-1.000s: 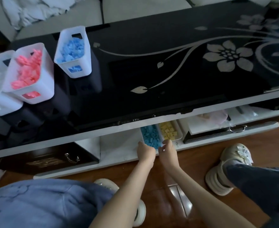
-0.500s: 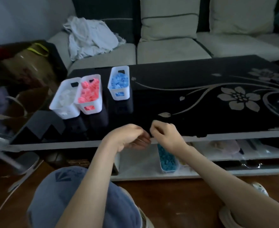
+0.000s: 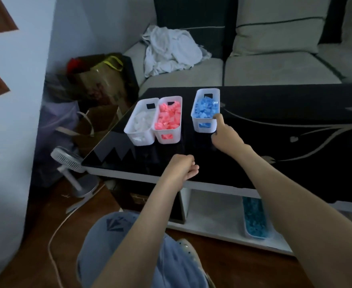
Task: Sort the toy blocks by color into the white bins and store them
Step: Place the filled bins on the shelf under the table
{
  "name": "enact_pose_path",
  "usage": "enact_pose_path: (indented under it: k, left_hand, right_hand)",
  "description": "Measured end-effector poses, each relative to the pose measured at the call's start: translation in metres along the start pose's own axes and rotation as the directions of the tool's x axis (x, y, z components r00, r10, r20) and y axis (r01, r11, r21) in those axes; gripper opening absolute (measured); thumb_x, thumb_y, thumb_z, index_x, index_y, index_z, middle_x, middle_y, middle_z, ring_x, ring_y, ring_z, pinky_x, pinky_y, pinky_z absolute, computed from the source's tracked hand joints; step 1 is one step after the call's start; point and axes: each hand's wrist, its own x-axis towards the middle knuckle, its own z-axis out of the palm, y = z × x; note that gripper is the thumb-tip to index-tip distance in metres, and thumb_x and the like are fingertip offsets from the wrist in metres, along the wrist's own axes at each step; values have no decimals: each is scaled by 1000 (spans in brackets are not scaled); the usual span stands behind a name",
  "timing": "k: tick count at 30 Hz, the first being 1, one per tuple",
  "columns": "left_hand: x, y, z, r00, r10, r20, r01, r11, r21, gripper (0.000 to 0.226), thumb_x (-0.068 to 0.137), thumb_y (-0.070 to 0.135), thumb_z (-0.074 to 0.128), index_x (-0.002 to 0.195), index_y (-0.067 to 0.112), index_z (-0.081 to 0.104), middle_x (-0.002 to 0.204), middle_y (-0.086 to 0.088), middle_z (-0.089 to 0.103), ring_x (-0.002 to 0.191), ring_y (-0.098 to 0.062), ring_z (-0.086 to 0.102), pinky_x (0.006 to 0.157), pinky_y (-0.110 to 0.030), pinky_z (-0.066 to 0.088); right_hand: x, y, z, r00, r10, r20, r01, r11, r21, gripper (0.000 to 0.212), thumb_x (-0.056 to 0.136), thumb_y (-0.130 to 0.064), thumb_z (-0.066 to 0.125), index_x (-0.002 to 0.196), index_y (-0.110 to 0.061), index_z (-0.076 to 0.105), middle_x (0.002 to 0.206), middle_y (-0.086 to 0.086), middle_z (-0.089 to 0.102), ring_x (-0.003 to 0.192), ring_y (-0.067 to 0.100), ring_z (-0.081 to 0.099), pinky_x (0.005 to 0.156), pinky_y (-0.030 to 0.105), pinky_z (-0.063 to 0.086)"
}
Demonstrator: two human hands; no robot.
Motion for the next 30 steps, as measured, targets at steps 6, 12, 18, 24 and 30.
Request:
enact_pose_path:
  k: [6, 12, 18, 24, 30]
  left_hand:
    - [-10, -5, -4, 998, 7, 56, -5, 999, -46, 15, 95, 6, 47, 81, 3, 53, 84, -9, 54, 79, -17, 58, 75, -29, 53]
    - [-19, 0, -28, 980, -112, 163, 144, 968, -204, 23, 95, 21, 51, 86, -1, 53, 93, -18, 56, 89, -29, 58, 83, -45, 47]
    - [-41, -22, -19, 959, -186, 214, 140, 967, 213, 67, 83, 59, 57, 107, -3, 54, 95, -21, 63, 82, -32, 65, 71, -40, 55]
    - [-64, -45, 12, 877, -194, 440, 193, 980, 47, 105, 71, 66, 66, 145, 8, 21, 131, -33, 46, 116, -44, 53, 90, -53, 48]
    - [-70, -68, 12, 884, -106, 455, 159, 984, -81, 93, 74, 68, 61, 143, 12, 30, 132, -27, 47, 119, -40, 51, 97, -50, 46]
  right_hand:
    - [-21, -18, -27, 998, -5, 57, 12, 991, -136, 29, 95, -17, 37, 123, -9, 35, 104, 19, 56, 81, 33, 57, 65, 35, 45]
    - [-83, -10, -51, 999, -39, 12, 41, 988, -148, 9, 96, -13, 34, 97, -9, 42, 95, 17, 56, 73, 32, 59, 70, 41, 51]
    - [-146, 19, -75, 957, 278, -85, -254, 942, 219, 22, 87, -21, 51, 71, -6, 51, 56, 9, 56, 43, 17, 48, 40, 23, 38]
    - [-177, 37, -96, 919, 384, 88, -391, 861, 326, 10, 82, -5, 48, 77, 1, 54, 52, 13, 57, 36, 17, 50, 37, 21, 37]
    - [-216, 40, -112, 904, 332, 270, -404, 869, 284, 28, 84, 1, 37, 98, 5, 62, 55, 13, 56, 39, 17, 49, 37, 19, 38]
